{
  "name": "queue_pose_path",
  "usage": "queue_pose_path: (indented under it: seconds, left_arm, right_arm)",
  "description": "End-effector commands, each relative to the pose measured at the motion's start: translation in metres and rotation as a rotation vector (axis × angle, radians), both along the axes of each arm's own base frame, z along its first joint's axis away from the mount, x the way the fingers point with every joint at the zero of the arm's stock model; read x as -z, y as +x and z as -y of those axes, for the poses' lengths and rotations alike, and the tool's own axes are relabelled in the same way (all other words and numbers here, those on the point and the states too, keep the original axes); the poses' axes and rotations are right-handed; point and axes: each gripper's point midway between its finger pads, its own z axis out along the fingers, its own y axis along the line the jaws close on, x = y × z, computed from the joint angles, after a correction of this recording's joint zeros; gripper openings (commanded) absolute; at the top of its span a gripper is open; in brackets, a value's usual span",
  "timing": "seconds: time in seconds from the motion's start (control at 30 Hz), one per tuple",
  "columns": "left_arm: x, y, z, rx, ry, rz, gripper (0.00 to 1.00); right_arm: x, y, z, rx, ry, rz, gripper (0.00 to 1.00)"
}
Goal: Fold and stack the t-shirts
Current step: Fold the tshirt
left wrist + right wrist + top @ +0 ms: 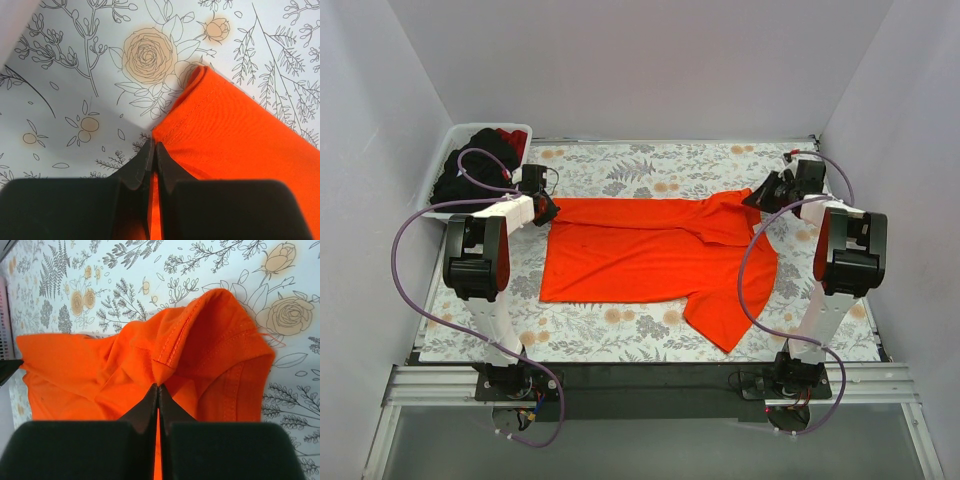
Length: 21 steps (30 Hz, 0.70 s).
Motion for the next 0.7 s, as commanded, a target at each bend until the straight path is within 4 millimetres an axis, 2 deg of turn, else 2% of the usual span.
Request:
queue_pose_path:
  seconds: [0.0, 0.3, 0.5, 0.67]
  left_arm:
    - [-0.034, 0.007, -0.005, -0.014, 0.026, 0.073, 0.0]
    - [-0.031, 0.002, -0.008, -0.027, 0.036, 0.06, 0.0]
    - [-0.026, -0.001, -0.008, -0.029, 0.036, 0.044, 0.0]
    - [-0.023, -0.003, -0.01, -0.03, 0.044, 0.036, 0.0]
  right_arm:
    - [-0.012, -0.002, 0.01, 0.033, -0.051, 0.045, 0.01]
    - [0.02, -0.017, 0.043, 0.163, -0.088, -0.05, 0.01]
    - [0.038, -0.021, 0.043, 0.159, -0.077, -0.084, 0.01]
    - [0.033, -0.023, 0.041, 0.153, -0.062, -0.08, 0.01]
